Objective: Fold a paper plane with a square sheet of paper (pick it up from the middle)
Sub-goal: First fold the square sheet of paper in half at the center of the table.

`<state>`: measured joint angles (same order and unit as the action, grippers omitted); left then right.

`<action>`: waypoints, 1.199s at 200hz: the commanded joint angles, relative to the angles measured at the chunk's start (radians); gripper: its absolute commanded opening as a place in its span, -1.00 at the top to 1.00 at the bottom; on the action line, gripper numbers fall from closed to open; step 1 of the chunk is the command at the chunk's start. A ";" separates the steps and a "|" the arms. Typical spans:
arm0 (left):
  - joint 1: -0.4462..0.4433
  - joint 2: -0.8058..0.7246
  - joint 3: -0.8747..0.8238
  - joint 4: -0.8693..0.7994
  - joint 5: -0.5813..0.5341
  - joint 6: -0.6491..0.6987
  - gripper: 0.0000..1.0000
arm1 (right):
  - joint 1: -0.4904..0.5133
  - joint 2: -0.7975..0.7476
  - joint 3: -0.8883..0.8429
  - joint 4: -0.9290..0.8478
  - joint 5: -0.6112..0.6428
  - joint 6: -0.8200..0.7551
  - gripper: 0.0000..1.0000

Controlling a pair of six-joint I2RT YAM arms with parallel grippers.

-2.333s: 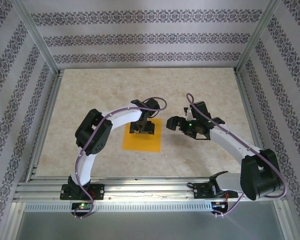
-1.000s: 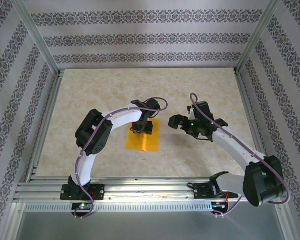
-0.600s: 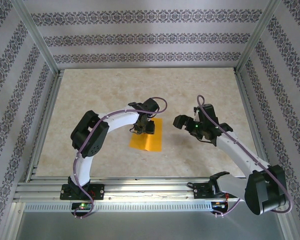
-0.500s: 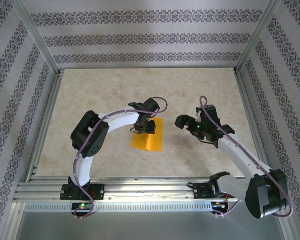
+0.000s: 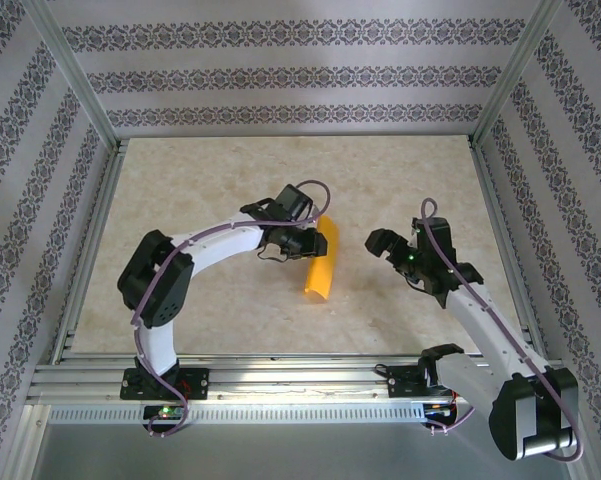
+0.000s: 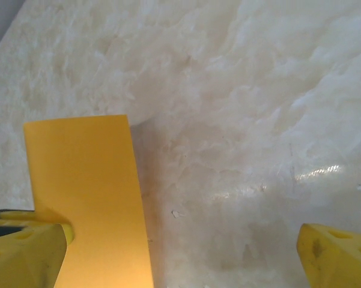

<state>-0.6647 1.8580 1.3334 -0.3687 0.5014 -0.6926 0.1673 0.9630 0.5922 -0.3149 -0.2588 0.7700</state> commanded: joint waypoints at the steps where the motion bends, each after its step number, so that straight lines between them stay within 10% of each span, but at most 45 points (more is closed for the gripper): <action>1: 0.046 -0.041 -0.092 0.313 0.208 -0.174 0.38 | -0.023 -0.043 -0.044 0.091 -0.062 0.035 -0.96; 34: 0.080 -0.041 -0.216 0.655 0.317 -0.368 0.39 | -0.056 -0.060 -0.085 0.242 -0.237 0.052 -0.96; 119: 0.106 0.022 -0.355 0.634 0.229 -0.326 0.39 | -0.039 0.128 -0.044 0.405 -0.549 0.021 -0.95; 240: 0.106 0.007 -0.276 0.226 0.012 -0.097 0.16 | 0.110 0.328 0.037 0.344 -0.382 -0.019 -0.85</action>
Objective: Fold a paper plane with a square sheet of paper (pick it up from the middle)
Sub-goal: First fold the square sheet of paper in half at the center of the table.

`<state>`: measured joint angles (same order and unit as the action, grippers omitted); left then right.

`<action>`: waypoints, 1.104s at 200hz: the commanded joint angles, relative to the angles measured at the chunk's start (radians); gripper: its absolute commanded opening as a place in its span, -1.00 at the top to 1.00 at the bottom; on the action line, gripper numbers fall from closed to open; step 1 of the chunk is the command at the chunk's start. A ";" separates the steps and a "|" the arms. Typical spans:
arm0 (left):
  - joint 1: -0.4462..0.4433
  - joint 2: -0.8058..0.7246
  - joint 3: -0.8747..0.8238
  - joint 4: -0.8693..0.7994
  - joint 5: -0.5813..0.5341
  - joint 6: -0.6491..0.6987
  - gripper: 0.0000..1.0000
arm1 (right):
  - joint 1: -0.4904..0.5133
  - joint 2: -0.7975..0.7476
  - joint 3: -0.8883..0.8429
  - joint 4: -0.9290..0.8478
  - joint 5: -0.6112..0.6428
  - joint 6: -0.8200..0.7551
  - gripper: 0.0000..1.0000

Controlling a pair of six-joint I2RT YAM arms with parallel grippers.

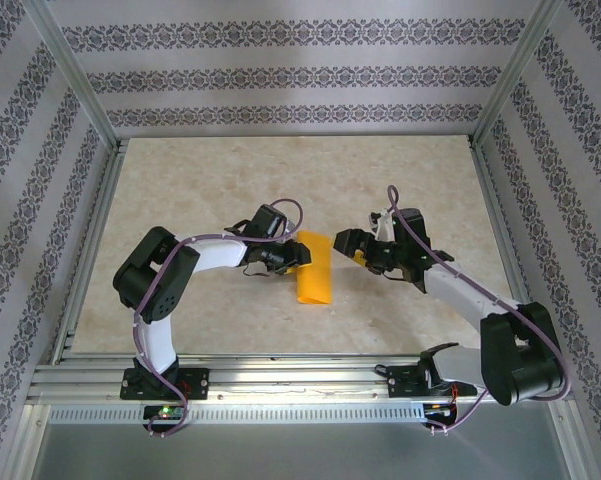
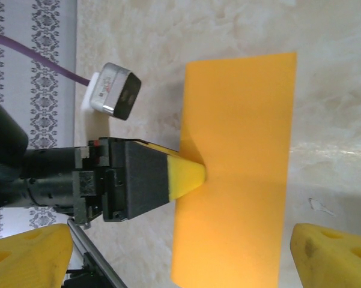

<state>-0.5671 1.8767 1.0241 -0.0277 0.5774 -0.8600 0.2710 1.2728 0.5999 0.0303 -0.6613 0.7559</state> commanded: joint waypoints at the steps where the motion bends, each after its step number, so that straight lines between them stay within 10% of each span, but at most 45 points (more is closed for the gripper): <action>1: 0.009 -0.011 0.033 -0.116 -0.064 0.071 0.15 | 0.007 0.019 0.029 -0.001 0.021 -0.005 -0.86; 221: 0.009 -0.012 0.128 -0.352 -0.166 0.257 0.00 | 0.060 0.122 0.034 0.005 0.025 0.002 -0.71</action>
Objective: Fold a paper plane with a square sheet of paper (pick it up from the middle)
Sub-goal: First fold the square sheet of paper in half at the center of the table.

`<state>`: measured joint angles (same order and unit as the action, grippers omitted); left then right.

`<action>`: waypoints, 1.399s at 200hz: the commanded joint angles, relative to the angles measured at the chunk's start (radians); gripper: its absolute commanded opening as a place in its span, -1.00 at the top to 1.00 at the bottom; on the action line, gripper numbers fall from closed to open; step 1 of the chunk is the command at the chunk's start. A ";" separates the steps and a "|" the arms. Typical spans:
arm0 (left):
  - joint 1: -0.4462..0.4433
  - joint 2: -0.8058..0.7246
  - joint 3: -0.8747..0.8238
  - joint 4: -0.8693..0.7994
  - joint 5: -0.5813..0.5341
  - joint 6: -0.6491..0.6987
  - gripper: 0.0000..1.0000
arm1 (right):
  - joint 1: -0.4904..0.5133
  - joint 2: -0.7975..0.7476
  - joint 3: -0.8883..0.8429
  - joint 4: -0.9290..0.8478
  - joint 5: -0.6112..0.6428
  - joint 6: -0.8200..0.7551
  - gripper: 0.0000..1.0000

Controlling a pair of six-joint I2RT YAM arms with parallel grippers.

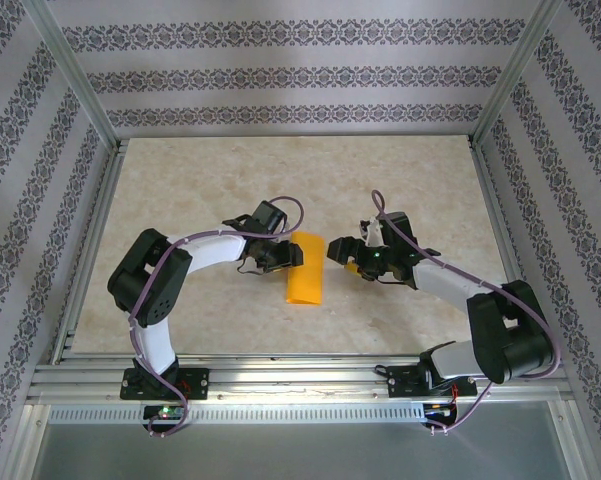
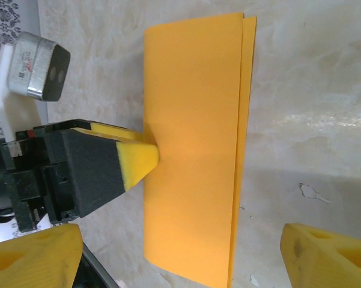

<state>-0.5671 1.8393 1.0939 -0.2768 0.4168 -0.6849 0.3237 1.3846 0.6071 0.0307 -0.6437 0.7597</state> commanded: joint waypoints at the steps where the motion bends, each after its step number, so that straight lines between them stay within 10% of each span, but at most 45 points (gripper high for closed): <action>1: 0.009 0.027 0.061 -0.109 -0.006 0.084 0.00 | 0.008 0.010 0.026 0.005 0.007 -0.002 -0.71; 280: -0.022 0.148 0.138 -0.222 -0.140 0.154 -0.05 | -0.017 -0.050 -0.004 -0.017 0.064 0.009 -0.77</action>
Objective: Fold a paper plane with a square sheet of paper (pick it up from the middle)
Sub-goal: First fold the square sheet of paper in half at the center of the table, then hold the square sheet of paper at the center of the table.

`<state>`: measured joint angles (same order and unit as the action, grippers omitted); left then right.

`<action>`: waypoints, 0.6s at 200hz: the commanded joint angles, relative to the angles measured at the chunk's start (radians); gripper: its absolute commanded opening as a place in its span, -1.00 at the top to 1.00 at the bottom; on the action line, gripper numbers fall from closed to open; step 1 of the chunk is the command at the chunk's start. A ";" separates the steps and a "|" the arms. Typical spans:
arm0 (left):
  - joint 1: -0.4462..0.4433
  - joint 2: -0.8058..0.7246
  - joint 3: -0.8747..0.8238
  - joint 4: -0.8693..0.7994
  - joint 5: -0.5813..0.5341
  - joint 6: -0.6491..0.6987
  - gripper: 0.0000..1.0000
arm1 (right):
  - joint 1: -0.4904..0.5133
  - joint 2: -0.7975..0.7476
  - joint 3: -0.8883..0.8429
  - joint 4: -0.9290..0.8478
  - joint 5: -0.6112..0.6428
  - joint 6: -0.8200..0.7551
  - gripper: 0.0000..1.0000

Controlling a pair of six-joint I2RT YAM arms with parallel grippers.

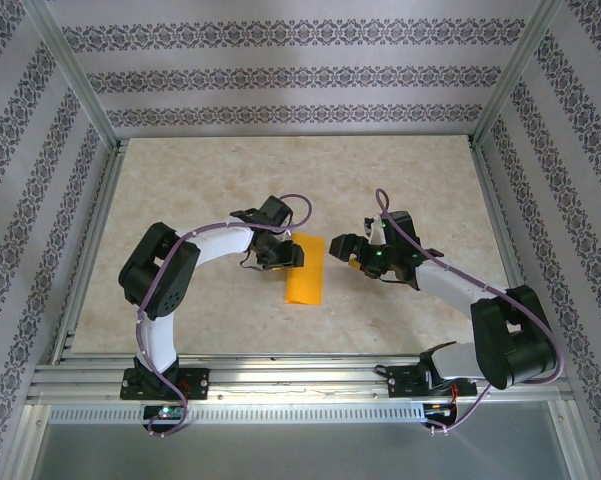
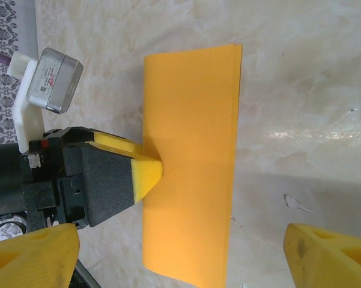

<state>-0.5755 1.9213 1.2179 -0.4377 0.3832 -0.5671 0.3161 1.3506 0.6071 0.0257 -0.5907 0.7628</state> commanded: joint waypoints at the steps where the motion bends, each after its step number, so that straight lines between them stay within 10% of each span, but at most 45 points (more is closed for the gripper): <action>1: -0.014 0.066 0.014 -0.061 -0.104 0.036 -0.05 | -0.009 -0.017 -0.004 -0.012 0.011 0.006 -0.77; 120: -0.023 0.093 0.025 -0.044 -0.095 0.019 -0.05 | -0.016 -0.018 -0.013 -0.014 0.002 0.003 -0.78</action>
<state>-0.5900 1.9388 1.2491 -0.4751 0.3534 -0.5640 0.3096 1.3506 0.6067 0.0257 -0.5911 0.7631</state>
